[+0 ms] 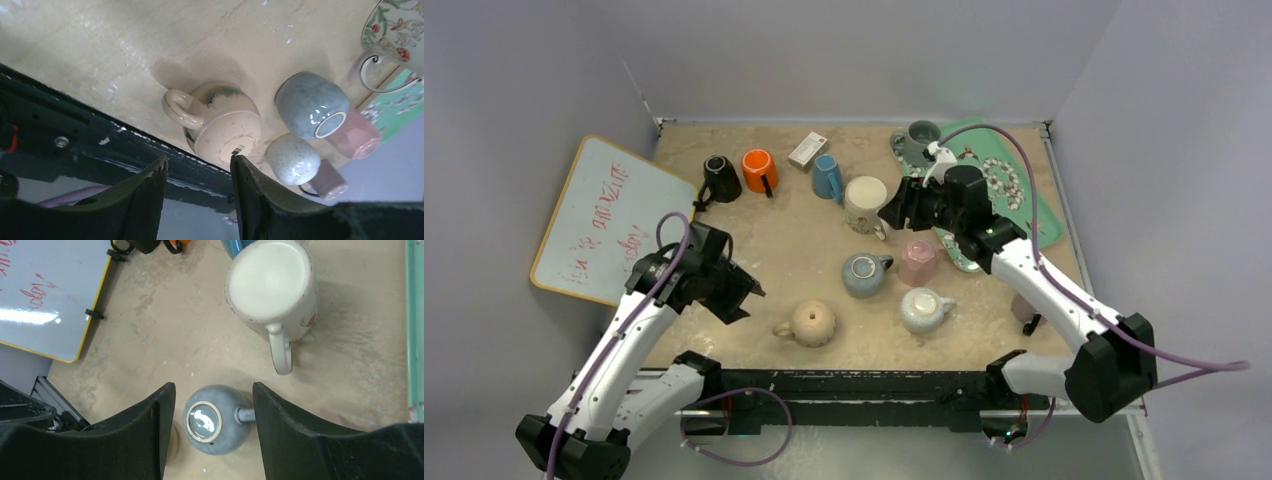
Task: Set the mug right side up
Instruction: Turn over the cup at the corner of the board.
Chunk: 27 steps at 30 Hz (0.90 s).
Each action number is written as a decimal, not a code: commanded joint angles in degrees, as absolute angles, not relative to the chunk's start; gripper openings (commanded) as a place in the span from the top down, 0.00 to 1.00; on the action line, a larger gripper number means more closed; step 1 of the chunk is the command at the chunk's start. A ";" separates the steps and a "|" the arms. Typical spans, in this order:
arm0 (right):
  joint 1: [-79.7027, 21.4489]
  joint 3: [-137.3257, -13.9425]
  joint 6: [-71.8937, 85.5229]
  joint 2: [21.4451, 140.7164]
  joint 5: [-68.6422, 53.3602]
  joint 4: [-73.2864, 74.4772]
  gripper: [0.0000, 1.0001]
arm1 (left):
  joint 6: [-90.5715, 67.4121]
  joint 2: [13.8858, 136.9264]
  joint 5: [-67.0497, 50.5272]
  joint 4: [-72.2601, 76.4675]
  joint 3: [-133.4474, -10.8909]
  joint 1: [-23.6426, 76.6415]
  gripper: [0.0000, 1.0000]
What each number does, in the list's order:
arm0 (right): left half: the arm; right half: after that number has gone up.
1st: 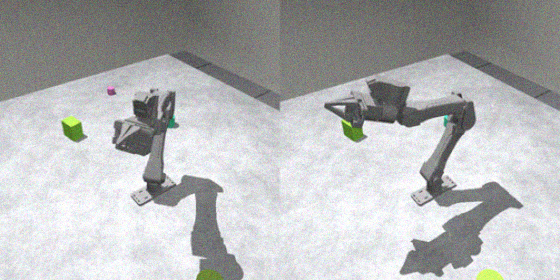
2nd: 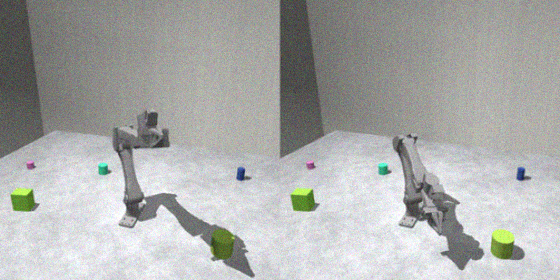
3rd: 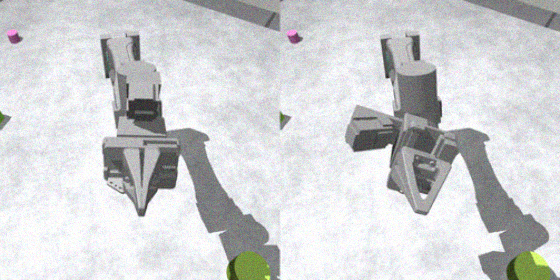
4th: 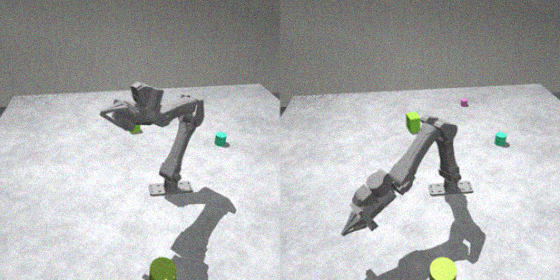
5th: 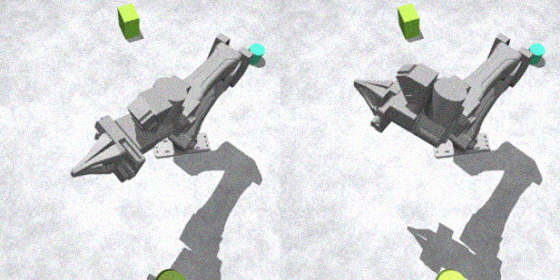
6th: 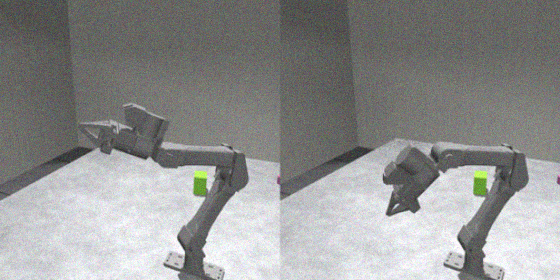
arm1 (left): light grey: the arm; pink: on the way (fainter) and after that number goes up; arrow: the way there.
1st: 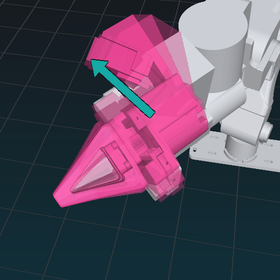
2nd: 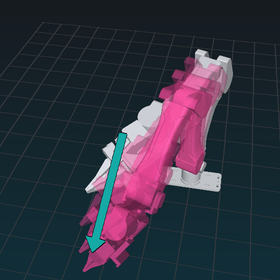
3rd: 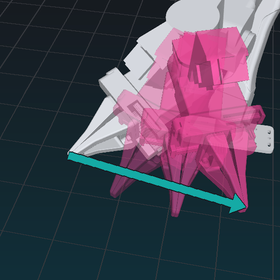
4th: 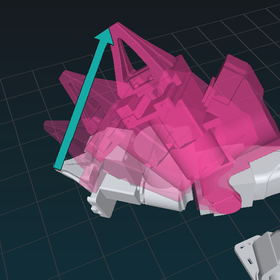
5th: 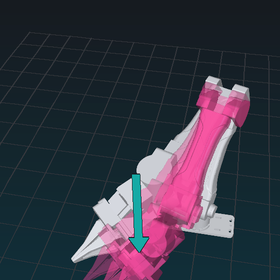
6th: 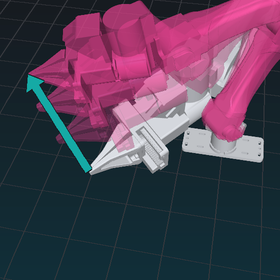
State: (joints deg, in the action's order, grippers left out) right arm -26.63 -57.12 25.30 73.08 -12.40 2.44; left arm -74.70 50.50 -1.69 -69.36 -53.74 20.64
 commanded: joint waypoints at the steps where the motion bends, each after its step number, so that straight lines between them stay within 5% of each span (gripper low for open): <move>1: -26.80 -54.06 23.82 67.59 -10.11 3.03 0.40 | -87.95 46.95 -6.18 -72.42 -51.13 20.48 0.52; 27: -26.81 -51.06 25.09 64.18 -11.42 0.42 0.40 | -99.81 59.27 -11.90 -51.53 -34.77 23.04 0.49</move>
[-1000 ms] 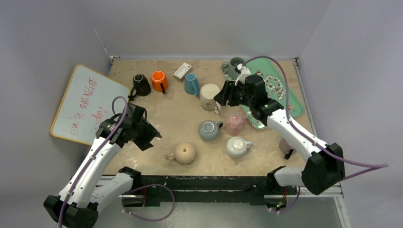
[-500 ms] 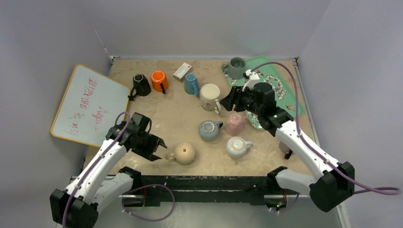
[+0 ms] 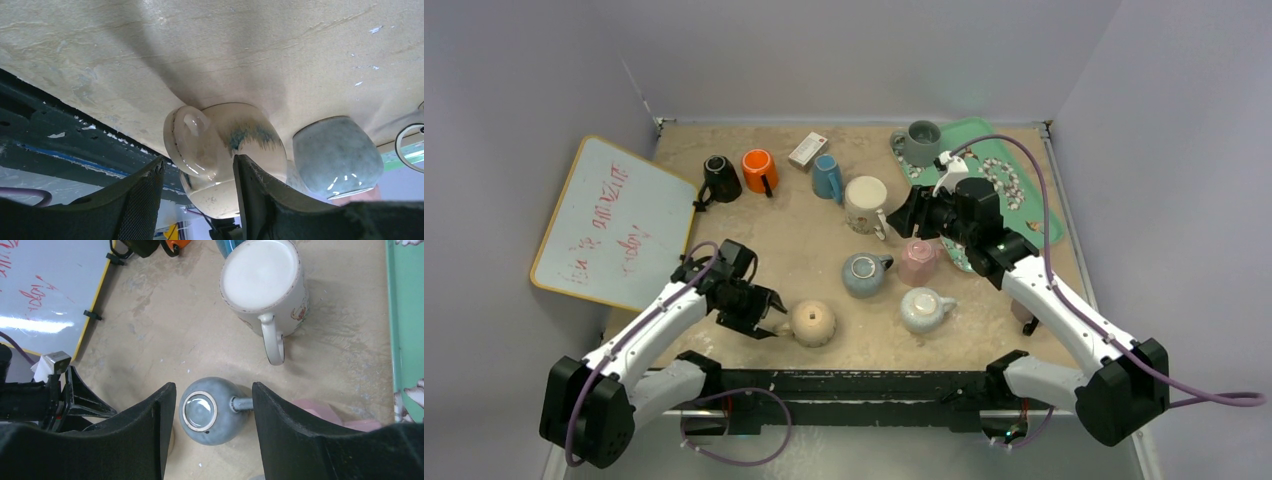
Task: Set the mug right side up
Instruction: Turn over the cup at the corner of the board.
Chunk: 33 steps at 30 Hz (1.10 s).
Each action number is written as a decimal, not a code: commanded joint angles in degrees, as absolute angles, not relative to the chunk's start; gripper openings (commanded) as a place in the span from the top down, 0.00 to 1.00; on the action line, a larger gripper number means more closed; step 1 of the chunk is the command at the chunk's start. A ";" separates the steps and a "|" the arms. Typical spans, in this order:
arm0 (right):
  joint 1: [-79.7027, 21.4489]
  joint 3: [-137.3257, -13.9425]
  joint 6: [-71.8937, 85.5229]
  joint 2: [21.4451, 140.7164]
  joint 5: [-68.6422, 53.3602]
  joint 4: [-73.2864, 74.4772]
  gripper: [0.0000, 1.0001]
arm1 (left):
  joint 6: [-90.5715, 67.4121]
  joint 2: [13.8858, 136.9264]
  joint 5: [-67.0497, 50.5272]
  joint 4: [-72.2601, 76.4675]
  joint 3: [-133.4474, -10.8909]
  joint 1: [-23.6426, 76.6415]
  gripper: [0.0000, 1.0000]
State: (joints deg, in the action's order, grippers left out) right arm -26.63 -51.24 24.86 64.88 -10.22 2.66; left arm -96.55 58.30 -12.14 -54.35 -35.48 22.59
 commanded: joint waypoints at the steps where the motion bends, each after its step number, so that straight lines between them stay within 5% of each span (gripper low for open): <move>1: -26.81 -51.00 25.12 64.02 -11.43 0.39 0.40 | -100.10 59.53 -11.74 -51.63 -34.84 23.15 0.49; 23: -26.81 -49.66 25.73 63.78 -11.80 0.26 0.40 | -99.00 65.10 -2.17 -48.96 -38.80 23.73 0.79; 27: -26.82 -49.57 26.00 63.65 -12.12 0.26 0.40 | -97.66 67.40 -2.69 -47.43 -39.41 23.73 0.78; 33: -26.81 -49.33 25.58 63.24 -11.78 0.61 0.40 | -97.59 69.80 -4.67 -53.94 -44.26 25.08 0.63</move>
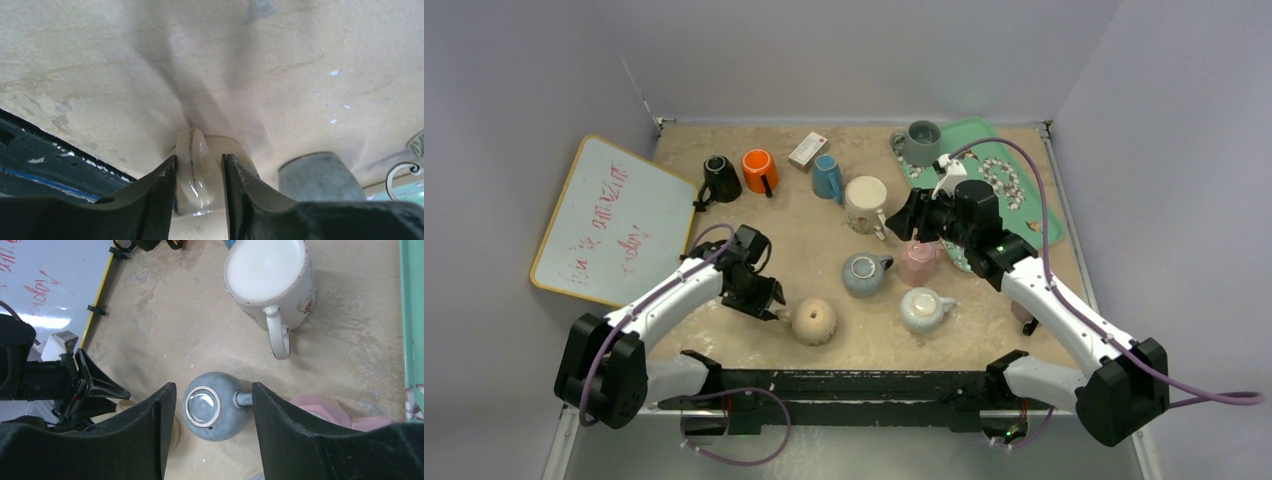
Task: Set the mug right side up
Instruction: Turn over the cup at the corner of the board.
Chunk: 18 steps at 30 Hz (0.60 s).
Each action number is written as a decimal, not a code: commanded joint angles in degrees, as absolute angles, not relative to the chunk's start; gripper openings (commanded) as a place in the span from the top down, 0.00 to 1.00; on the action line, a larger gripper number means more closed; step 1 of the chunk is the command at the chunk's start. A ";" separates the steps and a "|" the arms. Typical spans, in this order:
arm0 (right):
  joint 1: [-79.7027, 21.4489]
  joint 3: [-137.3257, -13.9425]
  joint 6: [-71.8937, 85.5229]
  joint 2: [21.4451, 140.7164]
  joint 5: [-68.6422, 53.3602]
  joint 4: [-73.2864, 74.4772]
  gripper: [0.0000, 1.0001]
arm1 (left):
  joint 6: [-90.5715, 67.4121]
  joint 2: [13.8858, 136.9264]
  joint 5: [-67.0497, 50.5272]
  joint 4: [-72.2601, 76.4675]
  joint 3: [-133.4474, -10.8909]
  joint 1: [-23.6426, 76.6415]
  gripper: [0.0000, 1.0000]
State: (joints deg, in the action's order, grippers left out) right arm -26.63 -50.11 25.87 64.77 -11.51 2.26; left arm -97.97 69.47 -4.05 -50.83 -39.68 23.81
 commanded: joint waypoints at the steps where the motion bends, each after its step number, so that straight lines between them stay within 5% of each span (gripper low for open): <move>1: -26.81 -49.19 25.53 63.20 -11.78 0.49 0.40 | -98.19 69.34 -4.71 -53.96 -44.58 25.62 0.62; 11: -26.81 -48.65 25.45 62.65 -12.24 0.41 0.40 | -105.75 69.65 -3.49 -52.59 -42.24 31.20 0.62; 18: -26.81 -48.69 24.99 61.28 -11.96 0.87 0.40 | -106.34 71.87 -3.25 -50.82 -42.28 31.55 0.72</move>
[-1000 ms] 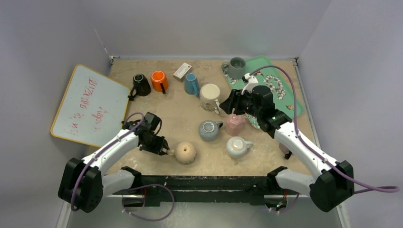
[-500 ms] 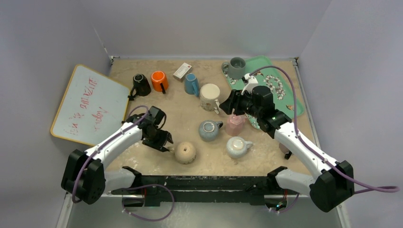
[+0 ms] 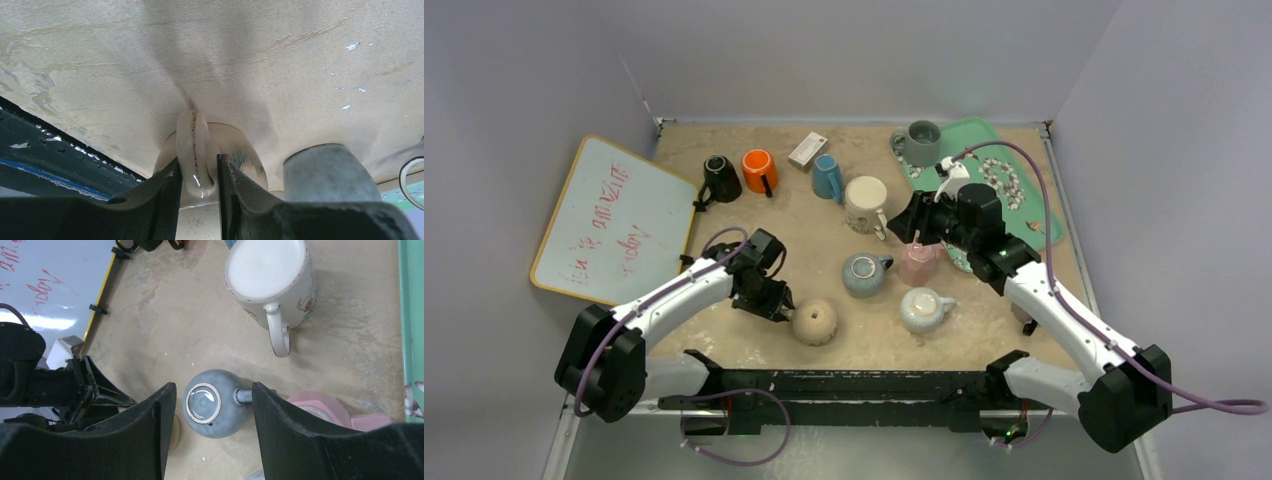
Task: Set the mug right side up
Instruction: Turn over the cup at the corner of the board.
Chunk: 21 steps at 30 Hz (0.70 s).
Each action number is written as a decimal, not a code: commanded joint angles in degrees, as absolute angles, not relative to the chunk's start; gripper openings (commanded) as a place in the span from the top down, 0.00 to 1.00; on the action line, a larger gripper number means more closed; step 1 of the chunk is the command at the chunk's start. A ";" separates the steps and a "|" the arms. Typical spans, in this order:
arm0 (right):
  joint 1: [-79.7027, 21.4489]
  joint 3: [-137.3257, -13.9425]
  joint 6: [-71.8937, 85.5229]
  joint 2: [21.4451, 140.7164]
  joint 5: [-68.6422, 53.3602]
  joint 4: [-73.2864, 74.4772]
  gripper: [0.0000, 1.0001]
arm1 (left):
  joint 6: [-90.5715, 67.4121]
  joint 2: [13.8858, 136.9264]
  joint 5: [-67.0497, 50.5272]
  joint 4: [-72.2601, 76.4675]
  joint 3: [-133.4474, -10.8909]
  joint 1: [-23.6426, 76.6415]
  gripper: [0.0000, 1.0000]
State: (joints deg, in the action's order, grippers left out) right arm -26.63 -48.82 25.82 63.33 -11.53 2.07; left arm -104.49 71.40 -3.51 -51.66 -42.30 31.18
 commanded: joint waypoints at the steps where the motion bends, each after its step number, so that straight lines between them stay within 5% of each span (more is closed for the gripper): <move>1: -26.81 -48.69 24.83 61.18 -11.83 0.94 0.40 | -106.30 71.91 -3.21 -50.87 -42.66 31.65 0.72; 11: -26.81 -48.78 24.61 61.17 -11.95 1.27 0.40 | -106.11 74.85 -2.52 -53.50 -46.21 32.73 0.65; 17: -26.81 -49.02 24.76 61.39 -12.21 1.38 0.40 | -107.50 74.98 -2.40 -51.44 -44.97 33.31 0.75; 21: -26.76 -49.39 24.86 61.31 -12.39 1.89 0.40 | -107.34 73.35 -0.48 -51.81 -45.19 33.28 0.91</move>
State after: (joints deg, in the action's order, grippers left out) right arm -26.63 -48.82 25.45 62.22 -11.53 2.31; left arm -106.06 74.85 -2.55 -51.42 -44.29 32.93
